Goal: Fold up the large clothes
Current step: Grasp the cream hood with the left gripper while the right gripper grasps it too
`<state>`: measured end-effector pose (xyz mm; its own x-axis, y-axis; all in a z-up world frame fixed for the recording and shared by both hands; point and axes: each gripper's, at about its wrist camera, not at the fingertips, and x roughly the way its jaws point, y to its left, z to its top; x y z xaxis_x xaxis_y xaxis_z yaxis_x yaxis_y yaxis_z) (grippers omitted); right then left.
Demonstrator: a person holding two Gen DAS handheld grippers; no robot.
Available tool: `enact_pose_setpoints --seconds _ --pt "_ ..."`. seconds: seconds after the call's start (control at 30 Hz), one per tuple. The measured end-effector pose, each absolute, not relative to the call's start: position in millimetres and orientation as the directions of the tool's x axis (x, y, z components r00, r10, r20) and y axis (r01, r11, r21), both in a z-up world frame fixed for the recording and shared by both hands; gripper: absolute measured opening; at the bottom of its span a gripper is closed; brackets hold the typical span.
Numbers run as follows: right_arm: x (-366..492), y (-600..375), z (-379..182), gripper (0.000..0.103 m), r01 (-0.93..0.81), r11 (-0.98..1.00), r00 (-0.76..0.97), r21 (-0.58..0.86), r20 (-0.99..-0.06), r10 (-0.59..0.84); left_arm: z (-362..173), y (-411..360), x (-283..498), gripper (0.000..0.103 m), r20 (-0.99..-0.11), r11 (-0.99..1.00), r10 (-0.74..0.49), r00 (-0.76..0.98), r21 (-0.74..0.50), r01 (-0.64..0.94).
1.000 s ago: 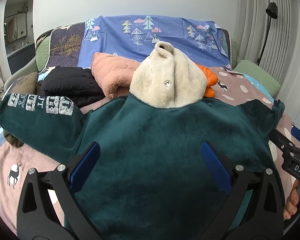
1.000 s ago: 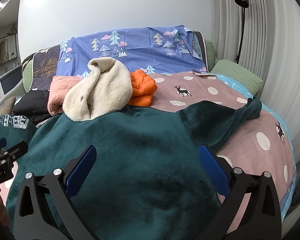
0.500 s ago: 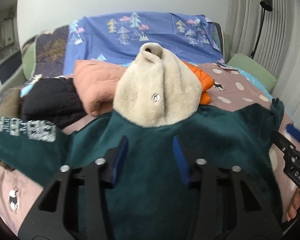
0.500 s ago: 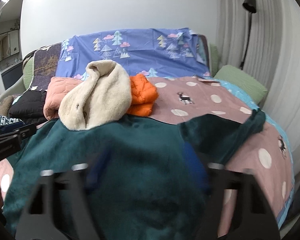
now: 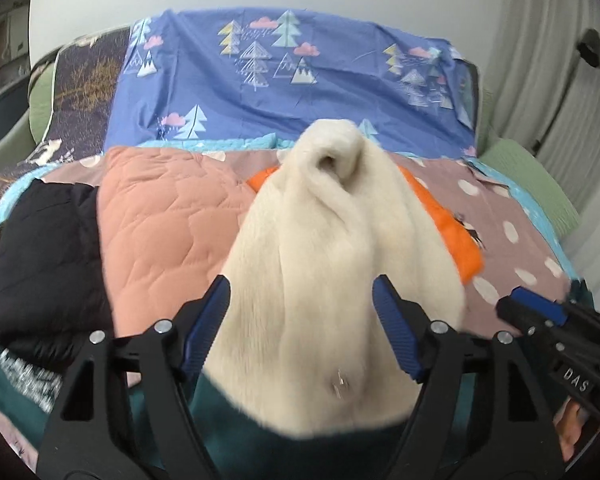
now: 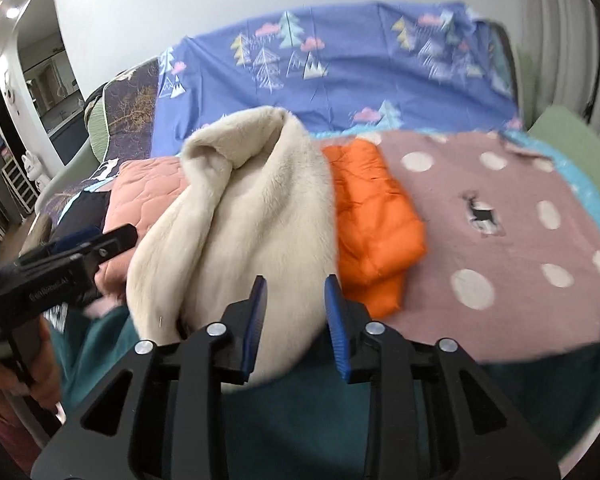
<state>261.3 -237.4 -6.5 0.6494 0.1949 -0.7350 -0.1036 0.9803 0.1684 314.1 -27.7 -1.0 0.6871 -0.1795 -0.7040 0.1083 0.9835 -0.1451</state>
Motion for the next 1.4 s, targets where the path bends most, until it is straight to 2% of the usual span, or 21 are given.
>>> enact_pose_setpoints --seconds 0.13,0.2,0.27,0.33,0.47,0.5,0.53,0.57,0.67,0.73,0.83,0.93,1.03,1.1,1.13,1.17,1.27,1.3,1.33,1.37,1.4 --pt "303 -227 -23 0.038 -0.104 0.972 0.621 0.208 -0.75 0.227 -30 -21 358 0.076 -0.739 0.996 -0.089 0.668 -0.074 0.051" --pt "321 -223 -33 0.04 -0.107 0.967 0.602 0.233 -0.759 0.249 -40 -11 366 0.077 -0.739 0.993 -0.114 0.664 -0.105 0.053" --pt "335 -224 -38 0.058 -0.102 0.964 0.596 0.246 -0.761 0.257 -45 -4 372 0.083 -0.725 0.985 -0.162 0.669 -0.163 0.061" --pt "350 -223 -43 0.065 -0.09 0.956 0.595 0.28 -0.755 0.277 -50 -8 376 0.091 -0.722 0.988 -0.151 0.676 -0.14 0.071" --pt "371 -219 -57 0.061 -0.069 0.945 0.563 0.321 -0.769 0.303 -63 -16 388 0.092 -0.731 0.995 -0.1 0.675 -0.068 0.073" --pt "374 -213 -61 0.05 -0.07 0.953 0.556 0.296 -0.781 0.283 -65 -17 390 0.078 -0.73 0.994 -0.109 0.674 -0.076 0.078" --pt "375 -209 -64 0.023 -0.076 0.963 0.56 0.26 -0.788 0.257 -66 -18 392 0.056 -0.724 0.989 -0.144 0.674 -0.092 0.113" --pt "374 -207 -63 0.01 -0.093 0.964 0.573 0.248 -0.779 0.255 -69 -22 393 0.01 -0.732 0.982 -0.184 0.656 -0.106 0.157" --pt "357 -218 -43 0.001 -0.098 0.953 0.637 0.288 -0.717 0.282 -66 -22 385 0.009 -0.727 0.987 -0.122 0.676 -0.017 0.16" --pt "340 -240 -26 0.0 -0.078 0.959 0.693 0.272 -0.677 0.249 -60 -9 378 0.009 -0.707 0.988 -0.109 0.699 -0.002 0.151" --pt "334 -274 -28 0.0 -0.003 0.977 0.701 0.211 -0.697 0.153 -62 19 376 0.009 -0.714 0.993 -0.096 0.693 -0.025 0.112" --pt "330 -307 -45 0.0 0.018 0.94 0.652 0.342 -0.716 0.248 -61 25 369 0.009 -0.706 0.992 -0.114 0.698 -0.045 0.117" --pt "322 -297 -38 0.004 -0.05 0.932 0.669 0.36 -0.68 0.299 -49 20 370 0.017 -0.686 0.994 -0.106 0.719 -0.048 0.101" --pt "326 -274 -31 0.031 -0.117 0.929 0.655 0.35 -0.676 0.337 -43 17 373 0.069 -0.675 0.991 -0.129 0.727 -0.07 0.112" --pt "330 -261 -30 0.054 -0.134 0.933 0.649 0.334 -0.682 0.337 -41 12 376 0.076 -0.669 0.991 -0.13 0.732 -0.062 0.119" --pt "330 -249 -29 0.063 -0.144 0.937 0.649 0.319 -0.684 0.333 -41 7 378 0.076 -0.665 0.991 -0.124 0.737 -0.044 0.127" --pt "350 -221 -43 0.065 -0.179 0.929 0.602 0.323 -0.711 0.363 -55 -7 397 0.077 -0.723 0.988 -0.121 0.68 -0.019 0.155" --pt "361 -213 -55 0.065 -0.177 0.922 0.559 0.343 -0.737 0.381 -62 -10 403 0.071 -0.742 0.988 -0.12 0.66 -0.026 0.151" --pt "371 -205 -69 0.047 -0.154 0.927 0.52 0.343 -0.769 0.371 -65 -11 405 0.058 -0.744 0.988 -0.13 0.656 -0.039 0.151" --pt "375 -202 -76 0.016 -0.124 0.941 0.515 0.315 -0.79 0.333 -67 -13 408 0.019 -0.751 0.981 -0.177 0.637 -0.08 0.178" --pt "377 -201 -80 0.013 -0.098 0.949 0.523 0.301 -0.795 0.306 -68 -13 408 0.01 -0.756 0.982 -0.171 0.632 -0.08 0.171"
